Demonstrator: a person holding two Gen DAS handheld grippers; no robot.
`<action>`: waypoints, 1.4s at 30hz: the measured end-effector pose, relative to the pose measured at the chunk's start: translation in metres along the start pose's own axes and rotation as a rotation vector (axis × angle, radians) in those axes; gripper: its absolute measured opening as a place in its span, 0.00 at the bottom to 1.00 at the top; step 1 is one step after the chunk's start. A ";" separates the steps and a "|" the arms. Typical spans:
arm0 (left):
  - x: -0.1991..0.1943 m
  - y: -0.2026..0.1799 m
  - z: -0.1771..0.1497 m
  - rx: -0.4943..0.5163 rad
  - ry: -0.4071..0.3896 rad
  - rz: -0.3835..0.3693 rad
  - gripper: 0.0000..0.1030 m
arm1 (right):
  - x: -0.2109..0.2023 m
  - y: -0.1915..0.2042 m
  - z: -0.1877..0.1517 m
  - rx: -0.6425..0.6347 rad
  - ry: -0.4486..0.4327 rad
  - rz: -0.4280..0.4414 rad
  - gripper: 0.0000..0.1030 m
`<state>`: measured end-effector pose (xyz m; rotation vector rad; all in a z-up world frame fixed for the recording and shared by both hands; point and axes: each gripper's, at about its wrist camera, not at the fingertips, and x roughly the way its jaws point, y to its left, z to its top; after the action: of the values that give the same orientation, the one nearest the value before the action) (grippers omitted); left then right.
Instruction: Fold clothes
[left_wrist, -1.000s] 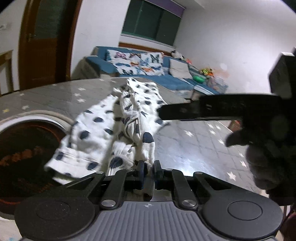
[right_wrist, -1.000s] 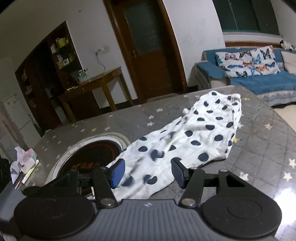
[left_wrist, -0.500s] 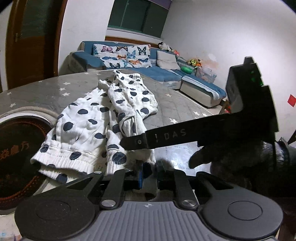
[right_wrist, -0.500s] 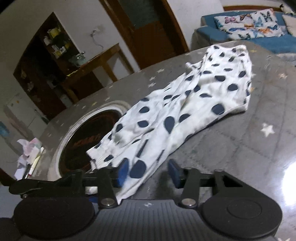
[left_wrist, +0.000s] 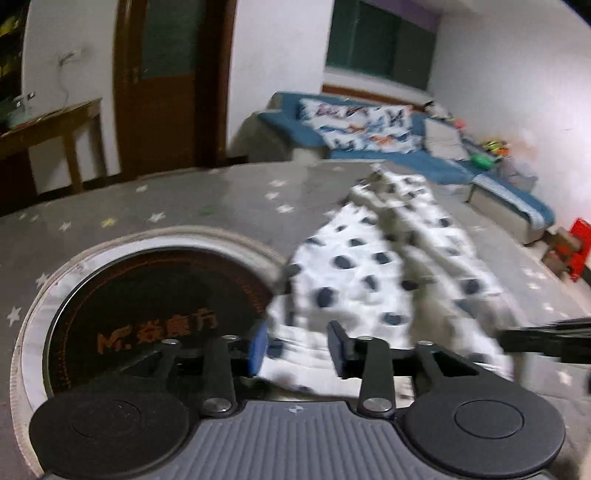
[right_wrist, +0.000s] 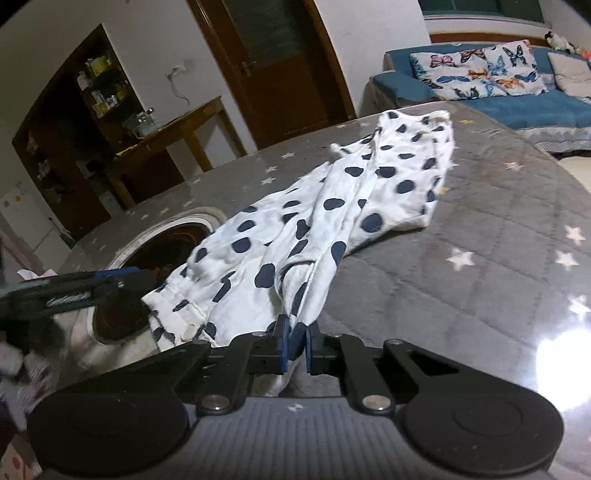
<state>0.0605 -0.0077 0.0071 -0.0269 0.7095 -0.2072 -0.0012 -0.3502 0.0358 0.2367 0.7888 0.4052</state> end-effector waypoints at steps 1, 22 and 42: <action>0.005 0.001 0.000 -0.001 0.012 0.006 0.45 | -0.003 -0.002 0.000 0.003 -0.001 -0.004 0.07; -0.021 0.003 -0.024 0.000 0.056 -0.010 0.07 | -0.020 -0.014 -0.020 0.061 0.004 0.009 0.14; -0.110 0.011 -0.087 -0.048 0.101 0.017 0.07 | -0.043 0.041 -0.058 -0.142 0.121 0.086 0.04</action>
<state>-0.0754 0.0293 0.0107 -0.0567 0.8156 -0.1764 -0.0811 -0.3289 0.0382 0.1141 0.8668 0.5583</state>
